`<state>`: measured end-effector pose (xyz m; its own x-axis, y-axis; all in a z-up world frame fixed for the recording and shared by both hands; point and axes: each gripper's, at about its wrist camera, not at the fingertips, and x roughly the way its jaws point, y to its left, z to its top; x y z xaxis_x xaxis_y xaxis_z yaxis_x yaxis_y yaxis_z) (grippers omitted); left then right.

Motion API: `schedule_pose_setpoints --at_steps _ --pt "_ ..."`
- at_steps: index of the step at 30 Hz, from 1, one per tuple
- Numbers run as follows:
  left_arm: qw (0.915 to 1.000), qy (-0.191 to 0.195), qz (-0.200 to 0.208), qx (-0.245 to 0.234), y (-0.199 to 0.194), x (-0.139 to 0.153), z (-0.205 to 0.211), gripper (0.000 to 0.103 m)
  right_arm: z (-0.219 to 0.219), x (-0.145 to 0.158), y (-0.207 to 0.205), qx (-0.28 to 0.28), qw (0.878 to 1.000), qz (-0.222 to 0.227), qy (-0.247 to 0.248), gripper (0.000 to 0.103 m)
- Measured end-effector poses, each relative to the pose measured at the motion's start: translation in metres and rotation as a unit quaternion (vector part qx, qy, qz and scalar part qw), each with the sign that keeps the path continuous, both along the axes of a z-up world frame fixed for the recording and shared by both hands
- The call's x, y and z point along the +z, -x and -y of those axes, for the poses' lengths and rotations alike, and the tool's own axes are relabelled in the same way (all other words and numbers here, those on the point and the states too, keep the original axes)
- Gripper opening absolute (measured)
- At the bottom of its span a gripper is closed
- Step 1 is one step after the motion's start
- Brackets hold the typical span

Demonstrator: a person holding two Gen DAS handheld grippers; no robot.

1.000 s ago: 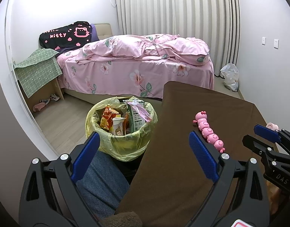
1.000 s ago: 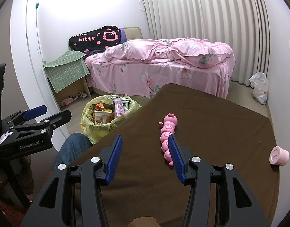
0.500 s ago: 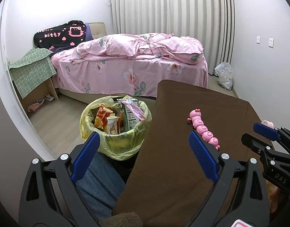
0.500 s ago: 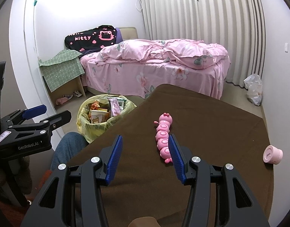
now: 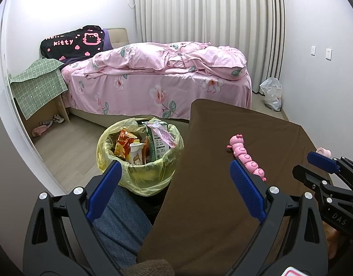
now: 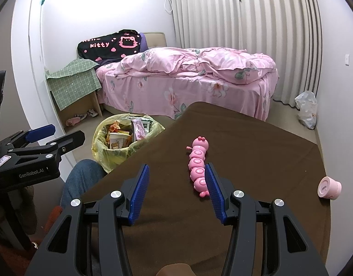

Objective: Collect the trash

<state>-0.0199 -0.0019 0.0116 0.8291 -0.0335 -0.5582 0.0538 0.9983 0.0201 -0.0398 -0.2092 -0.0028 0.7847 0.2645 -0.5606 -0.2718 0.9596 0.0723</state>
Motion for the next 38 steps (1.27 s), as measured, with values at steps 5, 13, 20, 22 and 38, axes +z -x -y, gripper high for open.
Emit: schedule_pose_setpoints --at_steps 5,13,20,22,38 --pt "1.0 0.0 0.0 0.0 0.0 0.0 0.0 0.091 0.0 0.0 0.001 0.0 1.0 0.001 -0.001 0.047" --pt "1.0 0.001 -0.001 0.0 0.001 0.0 0.0 0.091 0.0 0.0 0.001 0.0 1.0 0.0 -0.001 0.047" --pt "1.0 0.001 -0.005 -0.003 0.0 0.002 0.002 0.091 0.0 -0.001 0.0 0.0 1.0 0.001 -0.002 0.047" --pt "1.0 0.001 -0.007 -0.006 -0.001 0.002 0.003 0.091 0.0 -0.001 0.0 0.0 1.0 0.001 -0.001 0.047" --pt "0.9939 0.045 -0.054 -0.085 -0.041 -0.021 0.034 0.091 0.168 -0.01 -0.007 -0.148 0.986 -0.004 -0.077 0.047"
